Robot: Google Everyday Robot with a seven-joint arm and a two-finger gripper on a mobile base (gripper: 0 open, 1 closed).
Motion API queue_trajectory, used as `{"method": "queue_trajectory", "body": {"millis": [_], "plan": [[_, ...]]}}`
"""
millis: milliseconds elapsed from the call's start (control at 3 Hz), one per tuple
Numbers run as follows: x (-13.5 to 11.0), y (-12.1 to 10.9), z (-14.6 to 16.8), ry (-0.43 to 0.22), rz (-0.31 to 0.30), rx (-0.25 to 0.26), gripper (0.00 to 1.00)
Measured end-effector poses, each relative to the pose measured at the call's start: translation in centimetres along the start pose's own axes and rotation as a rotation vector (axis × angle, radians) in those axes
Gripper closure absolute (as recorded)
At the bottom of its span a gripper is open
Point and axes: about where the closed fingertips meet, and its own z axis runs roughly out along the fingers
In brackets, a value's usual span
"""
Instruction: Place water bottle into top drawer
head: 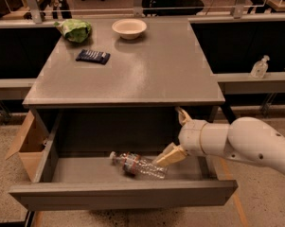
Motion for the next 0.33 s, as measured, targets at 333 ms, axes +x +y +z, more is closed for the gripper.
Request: {"method": "queue_trajectory", "body": {"millis": [333], "plan": [[0.88, -0.89, -2.99, -0.01, 0.088, 0.058, 0.0]]}}
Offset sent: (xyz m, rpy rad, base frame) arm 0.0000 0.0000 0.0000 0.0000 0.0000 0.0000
